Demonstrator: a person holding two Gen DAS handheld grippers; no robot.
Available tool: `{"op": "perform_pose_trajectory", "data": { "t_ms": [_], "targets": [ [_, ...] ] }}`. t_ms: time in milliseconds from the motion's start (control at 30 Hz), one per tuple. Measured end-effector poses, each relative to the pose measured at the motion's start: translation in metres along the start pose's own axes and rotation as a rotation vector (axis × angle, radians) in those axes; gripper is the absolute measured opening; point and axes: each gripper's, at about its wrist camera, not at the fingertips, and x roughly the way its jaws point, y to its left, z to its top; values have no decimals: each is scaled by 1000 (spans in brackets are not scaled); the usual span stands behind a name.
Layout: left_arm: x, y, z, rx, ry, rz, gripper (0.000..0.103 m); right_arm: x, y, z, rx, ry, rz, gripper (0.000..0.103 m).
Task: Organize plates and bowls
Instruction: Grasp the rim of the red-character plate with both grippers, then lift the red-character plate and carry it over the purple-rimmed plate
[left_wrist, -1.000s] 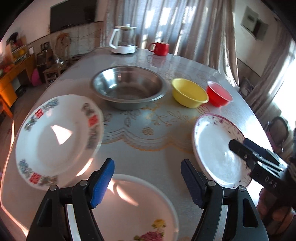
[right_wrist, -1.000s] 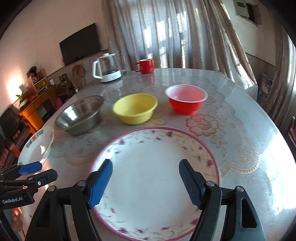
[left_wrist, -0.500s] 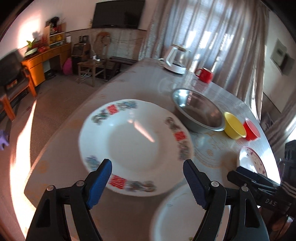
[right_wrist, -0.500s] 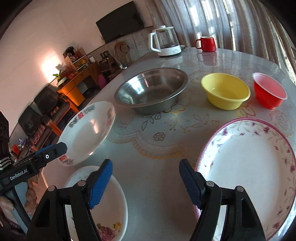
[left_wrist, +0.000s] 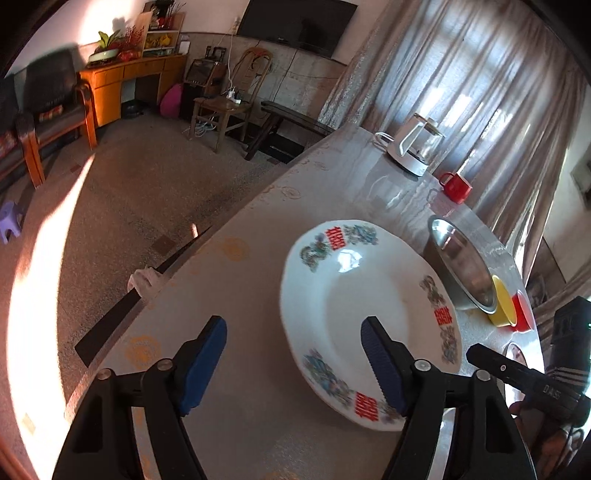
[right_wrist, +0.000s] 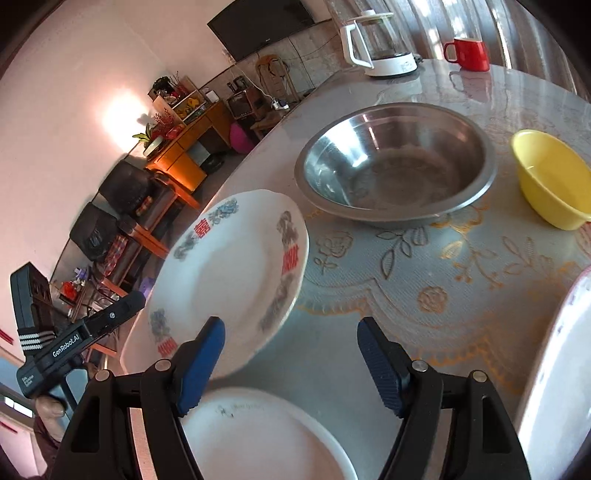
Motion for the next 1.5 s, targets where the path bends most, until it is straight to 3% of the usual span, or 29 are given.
{"op": "perform_pose_trajectory", "data": {
  "t_ms": [100,300,400,467,633,733,967,1267,1500],
  "targets": [
    [8,8,7,-26,13,-42,53,12,0,8,19,16,6,75],
    [25,8,13,-8,54,-80,40,27,8,15,2,31,-4,75],
    [33,8,14,4,75,-104,23,33,10,17,-10,40,-4,72],
    [36,7,13,18,77,-108,20,36,11,18,-14,48,1,71],
    [40,7,13,22,67,-121,20,44,11,23,-24,58,11,60],
    [39,0,12,59,48,-85,21,51,15,24,-46,75,15,45],
    [23,-21,5,189,-45,-19,22,45,20,19,-109,66,-45,44],
    [27,-27,-5,245,0,-29,25,39,11,17,-133,69,-76,44],
    [42,-26,-1,228,32,-35,29,35,7,18,-127,69,-75,42]
  ]
}}
